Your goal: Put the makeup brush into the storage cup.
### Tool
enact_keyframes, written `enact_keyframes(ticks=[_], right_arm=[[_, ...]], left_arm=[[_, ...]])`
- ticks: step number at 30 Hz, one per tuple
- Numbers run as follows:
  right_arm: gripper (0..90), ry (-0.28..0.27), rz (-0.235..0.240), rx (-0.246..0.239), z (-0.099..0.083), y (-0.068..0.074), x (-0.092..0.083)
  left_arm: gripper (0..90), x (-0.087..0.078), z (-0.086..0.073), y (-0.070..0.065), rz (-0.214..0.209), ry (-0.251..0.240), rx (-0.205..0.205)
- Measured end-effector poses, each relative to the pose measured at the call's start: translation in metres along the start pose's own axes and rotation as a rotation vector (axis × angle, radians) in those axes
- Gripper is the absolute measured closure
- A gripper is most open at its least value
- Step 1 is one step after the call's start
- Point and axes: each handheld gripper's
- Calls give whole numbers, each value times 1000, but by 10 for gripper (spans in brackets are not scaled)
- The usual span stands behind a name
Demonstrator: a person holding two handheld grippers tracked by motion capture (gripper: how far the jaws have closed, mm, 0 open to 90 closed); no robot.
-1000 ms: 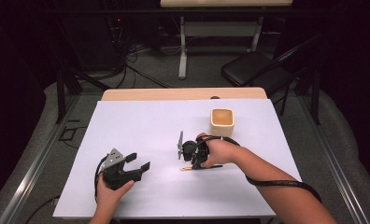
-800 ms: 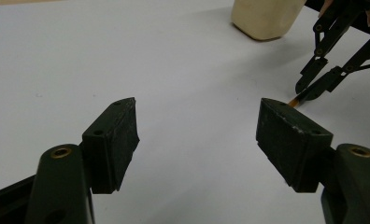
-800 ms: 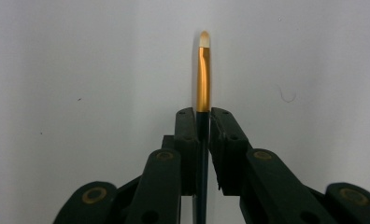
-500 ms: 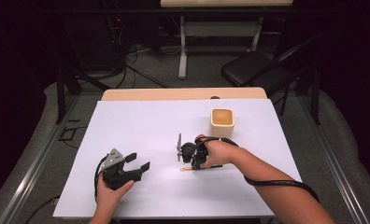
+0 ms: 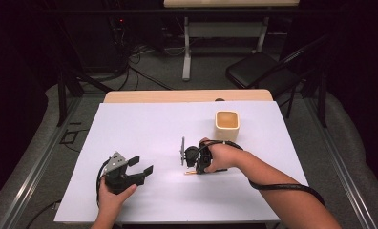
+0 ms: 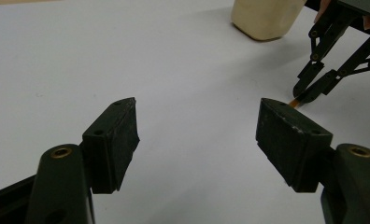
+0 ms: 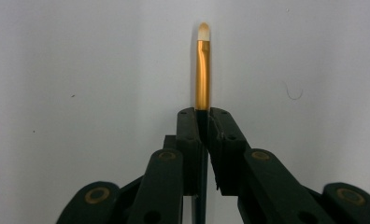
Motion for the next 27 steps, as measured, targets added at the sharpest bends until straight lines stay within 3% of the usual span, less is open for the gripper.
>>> enact_keyframes(ticks=[27], right_arm=[[832,29,25,-8,1,1,5]], left_arm=[[297,0,0,0,1,1,1]])
Point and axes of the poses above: each handheld gripper's, and its own axes: x roughly forward along the jaws, z roughly out of its top, y roughly to its left, and after that the axes turned 14 degrees about -y, right-handed
